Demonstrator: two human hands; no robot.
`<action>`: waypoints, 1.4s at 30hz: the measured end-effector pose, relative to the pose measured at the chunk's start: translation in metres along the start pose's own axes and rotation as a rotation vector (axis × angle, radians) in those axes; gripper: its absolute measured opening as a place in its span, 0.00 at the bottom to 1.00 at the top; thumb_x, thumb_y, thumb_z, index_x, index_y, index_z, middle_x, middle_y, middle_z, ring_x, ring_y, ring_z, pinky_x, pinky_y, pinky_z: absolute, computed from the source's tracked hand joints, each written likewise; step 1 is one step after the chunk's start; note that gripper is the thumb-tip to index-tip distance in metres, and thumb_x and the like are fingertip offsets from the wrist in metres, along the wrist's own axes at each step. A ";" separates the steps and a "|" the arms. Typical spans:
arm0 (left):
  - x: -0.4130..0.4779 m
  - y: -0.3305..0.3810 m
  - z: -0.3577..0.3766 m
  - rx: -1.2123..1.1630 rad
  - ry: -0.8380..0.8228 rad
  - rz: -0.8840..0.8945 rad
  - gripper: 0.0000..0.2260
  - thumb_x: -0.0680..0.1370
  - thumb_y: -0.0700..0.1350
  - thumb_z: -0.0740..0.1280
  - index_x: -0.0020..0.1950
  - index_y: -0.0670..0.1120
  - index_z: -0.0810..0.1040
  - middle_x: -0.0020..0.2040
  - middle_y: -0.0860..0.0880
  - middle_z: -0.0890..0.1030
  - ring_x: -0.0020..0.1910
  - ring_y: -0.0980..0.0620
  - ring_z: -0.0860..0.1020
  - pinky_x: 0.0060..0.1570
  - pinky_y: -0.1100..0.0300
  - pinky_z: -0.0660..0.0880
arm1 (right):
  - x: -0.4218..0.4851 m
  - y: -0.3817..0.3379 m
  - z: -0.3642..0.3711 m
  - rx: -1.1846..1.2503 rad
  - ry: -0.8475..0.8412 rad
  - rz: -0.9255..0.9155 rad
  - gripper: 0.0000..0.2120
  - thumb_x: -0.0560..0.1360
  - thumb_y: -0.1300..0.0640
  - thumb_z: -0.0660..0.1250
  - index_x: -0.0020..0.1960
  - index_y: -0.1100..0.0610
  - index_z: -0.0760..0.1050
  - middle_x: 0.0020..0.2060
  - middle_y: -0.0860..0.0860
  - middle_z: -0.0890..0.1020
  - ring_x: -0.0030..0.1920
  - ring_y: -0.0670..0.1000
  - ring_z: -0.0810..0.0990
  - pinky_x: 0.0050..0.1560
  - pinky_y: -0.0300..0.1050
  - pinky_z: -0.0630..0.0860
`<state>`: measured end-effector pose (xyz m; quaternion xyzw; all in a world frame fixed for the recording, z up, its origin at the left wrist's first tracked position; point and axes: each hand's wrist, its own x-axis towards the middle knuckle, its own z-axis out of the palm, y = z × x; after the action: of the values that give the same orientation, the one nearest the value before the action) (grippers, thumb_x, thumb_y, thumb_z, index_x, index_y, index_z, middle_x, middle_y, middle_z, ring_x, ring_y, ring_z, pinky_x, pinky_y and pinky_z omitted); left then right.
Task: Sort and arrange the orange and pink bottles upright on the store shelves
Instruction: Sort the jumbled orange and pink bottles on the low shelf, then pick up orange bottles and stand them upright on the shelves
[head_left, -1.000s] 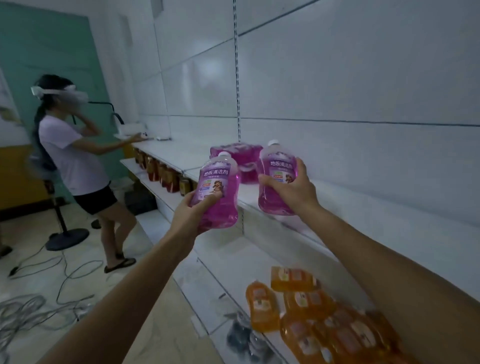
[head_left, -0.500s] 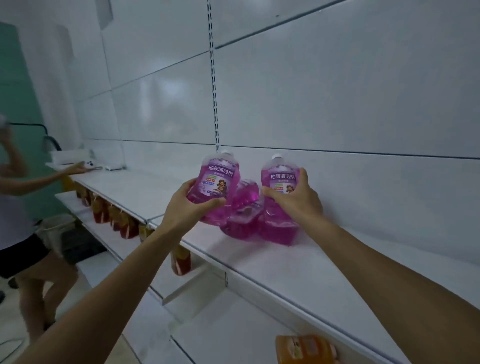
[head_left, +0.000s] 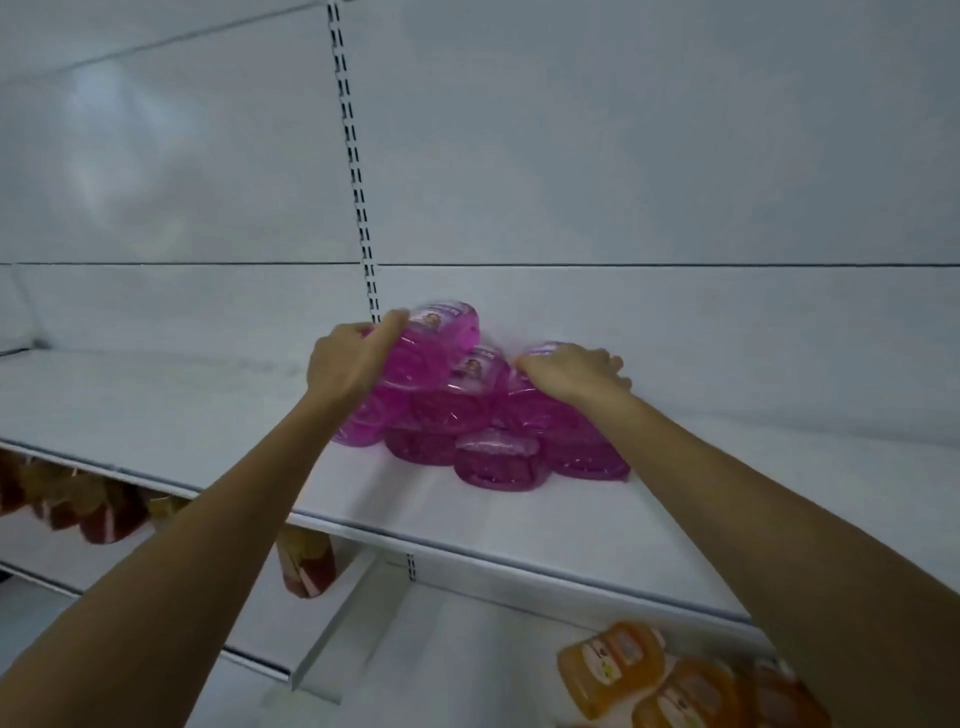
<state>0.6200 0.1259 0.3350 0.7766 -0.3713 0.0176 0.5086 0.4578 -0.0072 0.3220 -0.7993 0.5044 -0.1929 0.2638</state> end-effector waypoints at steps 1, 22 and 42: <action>0.005 -0.004 -0.001 0.011 -0.027 -0.002 0.23 0.76 0.63 0.58 0.48 0.46 0.81 0.45 0.43 0.80 0.45 0.43 0.77 0.49 0.53 0.72 | -0.001 0.001 0.001 -0.012 -0.003 0.011 0.31 0.65 0.32 0.56 0.64 0.41 0.72 0.68 0.59 0.66 0.68 0.62 0.60 0.67 0.60 0.61; -0.095 0.075 0.049 0.024 -0.184 0.646 0.16 0.77 0.47 0.65 0.64 0.46 0.76 0.64 0.47 0.76 0.62 0.47 0.71 0.59 0.61 0.63 | -0.078 0.083 -0.064 0.221 0.498 -0.013 0.26 0.77 0.57 0.62 0.71 0.64 0.62 0.69 0.60 0.68 0.68 0.58 0.67 0.62 0.47 0.66; -0.395 0.051 0.188 -0.139 -0.752 0.408 0.15 0.76 0.44 0.65 0.62 0.45 0.77 0.60 0.46 0.78 0.58 0.50 0.75 0.53 0.63 0.68 | -0.315 0.349 -0.085 0.069 0.622 0.270 0.14 0.74 0.61 0.65 0.59 0.60 0.72 0.51 0.53 0.75 0.52 0.52 0.73 0.51 0.46 0.71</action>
<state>0.2376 0.1852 0.1238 0.6036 -0.6771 -0.1913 0.3751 0.0319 0.1365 0.1602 -0.6187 0.6552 -0.4076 0.1476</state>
